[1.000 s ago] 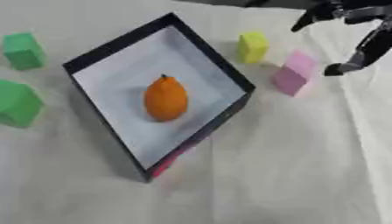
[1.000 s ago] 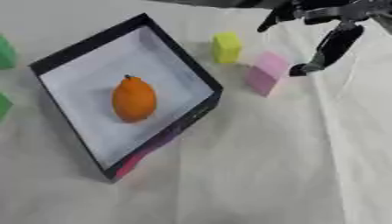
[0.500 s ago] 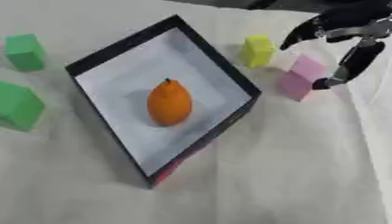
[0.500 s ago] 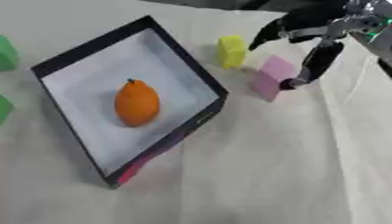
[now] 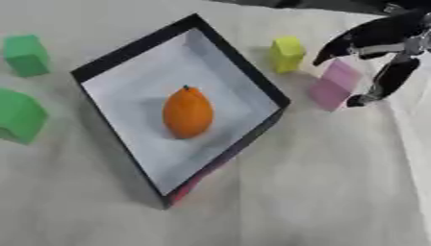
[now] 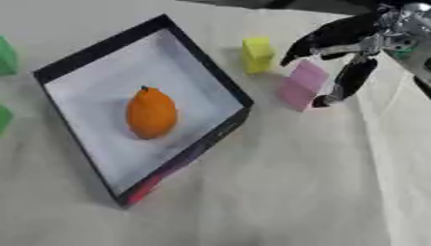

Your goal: Pick up objects on the table and place them in the box.

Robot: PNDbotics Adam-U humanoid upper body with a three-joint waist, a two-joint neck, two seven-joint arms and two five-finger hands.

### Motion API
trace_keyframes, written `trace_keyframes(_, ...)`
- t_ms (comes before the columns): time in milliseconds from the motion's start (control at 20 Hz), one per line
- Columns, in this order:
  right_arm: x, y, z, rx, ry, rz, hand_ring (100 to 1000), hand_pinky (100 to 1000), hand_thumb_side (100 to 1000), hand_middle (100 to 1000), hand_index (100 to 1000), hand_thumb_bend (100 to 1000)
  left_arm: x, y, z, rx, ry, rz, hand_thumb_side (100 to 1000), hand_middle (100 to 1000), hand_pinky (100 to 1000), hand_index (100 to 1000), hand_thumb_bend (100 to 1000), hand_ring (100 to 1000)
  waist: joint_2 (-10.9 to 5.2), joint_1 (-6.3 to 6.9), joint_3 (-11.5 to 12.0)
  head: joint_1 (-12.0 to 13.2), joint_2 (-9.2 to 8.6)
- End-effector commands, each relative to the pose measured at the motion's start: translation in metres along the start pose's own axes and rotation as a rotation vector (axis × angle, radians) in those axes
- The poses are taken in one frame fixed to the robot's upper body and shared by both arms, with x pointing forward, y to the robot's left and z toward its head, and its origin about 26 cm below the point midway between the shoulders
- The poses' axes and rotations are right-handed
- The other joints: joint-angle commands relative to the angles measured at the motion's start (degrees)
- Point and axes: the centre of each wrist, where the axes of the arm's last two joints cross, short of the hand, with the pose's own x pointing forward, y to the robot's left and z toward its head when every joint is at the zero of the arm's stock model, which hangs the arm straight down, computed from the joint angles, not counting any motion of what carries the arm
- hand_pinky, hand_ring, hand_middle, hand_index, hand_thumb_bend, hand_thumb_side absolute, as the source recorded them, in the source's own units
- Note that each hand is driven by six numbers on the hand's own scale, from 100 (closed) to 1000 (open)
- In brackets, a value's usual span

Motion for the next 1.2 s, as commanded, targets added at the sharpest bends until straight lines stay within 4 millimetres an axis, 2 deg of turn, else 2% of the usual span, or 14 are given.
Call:
trace_keyframes(50, -0.009, -0.009, 0.018, 0.135, -0.063, 0.116, 928, 942, 360, 885, 947, 439, 0.009, 0.003, -0.002, -0.003, -0.033, -0.016, 876, 799, 839, 834, 141, 750, -0.24, -0.39, -0.2, -0.1, -0.57)
trace_keyframes(250, -0.009, -0.011, 0.019, 0.147, -0.053, 0.129, 930, 940, 381, 887, 949, 438, 0.009, 0.003, -0.002, -0.006, -0.034, -0.014, 877, 799, 839, 834, 140, 750, -0.41, -0.43, -0.3, -0.6, -0.81)
trace_keyframes(550, -0.013, -0.004, 0.010, 0.153, -0.042, 0.118, 921, 933, 375, 876, 940, 437, 0.009, 0.002, -0.002, -0.008, -0.033, -0.009, 881, 800, 840, 834, 139, 748, -0.17, -0.48, 0.1, -1.2, -1.56)
trace_keyframes(800, -0.018, 0.005, 0.004, 0.123, -0.037, 0.077, 883, 910, 280, 793, 864, 432, 0.008, 0.001, -0.002, -0.006, -0.033, -0.007, 884, 800, 840, 834, 137, 747, 0.01, -0.57, 0.3, -1.2, -1.75)
trace_keyframes(1150, -0.022, 0.012, -0.001, 0.052, -0.033, 0.022, 828, 881, 300, 735, 813, 442, 0.008, 0.001, -0.002, -0.007, -0.033, -0.002, 887, 800, 841, 834, 136, 746, 0.00, -0.70, 0.4, -1.3, -1.79)
trace_keyframes(1200, -0.022, 0.014, -0.002, 0.041, -0.034, 0.011, 815, 876, 324, 720, 798, 431, 0.008, 0.001, -0.002, -0.007, -0.032, -0.001, 887, 800, 841, 834, 136, 747, -0.01, -0.70, 0.4, -1.3, -1.78)
